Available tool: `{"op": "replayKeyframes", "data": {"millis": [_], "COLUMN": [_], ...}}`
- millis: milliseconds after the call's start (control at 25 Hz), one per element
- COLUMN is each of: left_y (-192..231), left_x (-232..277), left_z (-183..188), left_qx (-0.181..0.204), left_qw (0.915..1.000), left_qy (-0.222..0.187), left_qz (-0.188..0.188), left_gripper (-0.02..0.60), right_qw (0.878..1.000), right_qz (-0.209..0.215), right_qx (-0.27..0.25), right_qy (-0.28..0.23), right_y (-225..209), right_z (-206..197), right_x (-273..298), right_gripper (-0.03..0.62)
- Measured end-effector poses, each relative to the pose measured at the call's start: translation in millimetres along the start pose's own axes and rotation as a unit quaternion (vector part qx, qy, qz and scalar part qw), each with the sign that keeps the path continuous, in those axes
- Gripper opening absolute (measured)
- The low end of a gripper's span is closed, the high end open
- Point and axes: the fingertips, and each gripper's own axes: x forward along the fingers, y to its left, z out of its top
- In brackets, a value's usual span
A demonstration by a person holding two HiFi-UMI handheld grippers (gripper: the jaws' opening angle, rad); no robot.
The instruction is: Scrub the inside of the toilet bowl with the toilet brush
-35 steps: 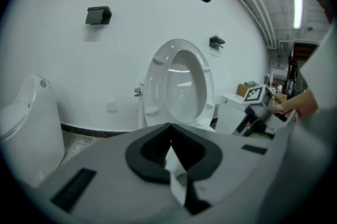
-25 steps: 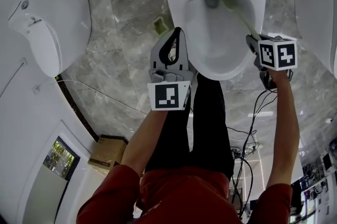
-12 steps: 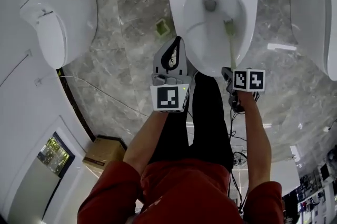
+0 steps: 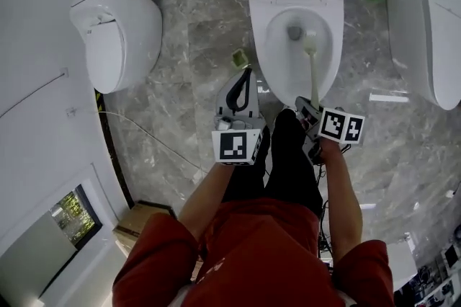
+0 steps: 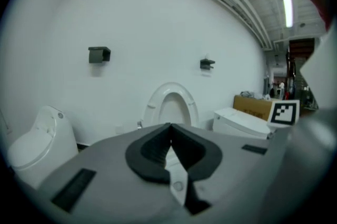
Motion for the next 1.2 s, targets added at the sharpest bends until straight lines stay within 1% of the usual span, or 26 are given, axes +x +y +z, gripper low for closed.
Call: {"op": "replayKeyframes", "data": {"millis": [80,160,280,360,440,600,760,880,960,1040,1080,1120,1200], "left_y": [2.5,2.5,2.7,8.8,20.8,49.6,70.7,76.8,72.1,59.2,52.1,46.0,37.0], "left_x": [-21.6,-46.0,-93.0,-124.1,-155.0,-214.6,-255.7,-272.5,-276.7,-276.3,-275.4,-274.5,-272.5], "left_z": [37.2,79.6,139.3,172.1,199.9,235.8,261.1,277.7,291.0,305.3,312.1,318.0,326.7], "left_qx": [-0.003,-0.001,0.002,-0.007,-0.015,0.002,0.012,0.006,0.003,0.009,0.014,0.019,0.029], "left_qw": [0.9995,0.9975,0.9933,0.9906,0.9874,0.9812,0.9761,0.9712,0.9680,0.9656,0.9644,0.9632,0.9615], "left_qy": [-0.033,-0.070,-0.115,-0.135,-0.157,-0.192,-0.209,-0.226,-0.239,-0.250,-0.255,-0.260,-0.267], "left_qz": [0.000,-0.006,-0.017,-0.020,-0.012,0.024,0.057,0.074,0.078,0.072,0.068,0.063,0.058], "left_gripper": [0.002,0.002,0.002,0.002,0.002,0.002,0.002,0.002,0.002,0.002,0.002,0.002,0.002], "right_qw": [0.999,0.995,0.983,0.974,0.967,0.951,0.929,0.912,0.897,0.883,0.878,0.874,0.872], "right_qz": [0.017,0.030,0.033,0.027,0.036,0.074,0.094,0.101,0.089,0.077,0.076,0.077,0.082], "right_qx": [-0.014,-0.039,-0.098,-0.137,-0.166,-0.212,-0.266,-0.293,-0.319,-0.342,-0.348,-0.351,-0.350], "right_qy": [-0.046,-0.092,-0.154,-0.180,-0.192,-0.211,-0.240,-0.269,-0.292,-0.312,-0.320,-0.326,-0.333], "right_y": [41.0,85.3,151.4,189.6,224.3,289.3,349.2,379.5,394.0,402.8,405.8,408.1,410.2], "right_z": [14.0,24.2,24.0,17.8,8.8,-10.7,-24.7,-25.6,-20.3,-14.0,-11.4,-9.3,-5.2], "right_x": [-28.9,-60.2,-108.6,-135.0,-153.2,-179.5,-208.7,-232.5,-252.4,-274.2,-284.0,-291.9,-302.1], "right_gripper": [0.000,0.000,0.000,0.000,0.000,0.000,0.000,0.000,0.000,0.000,0.000,0.000,0.000]}}
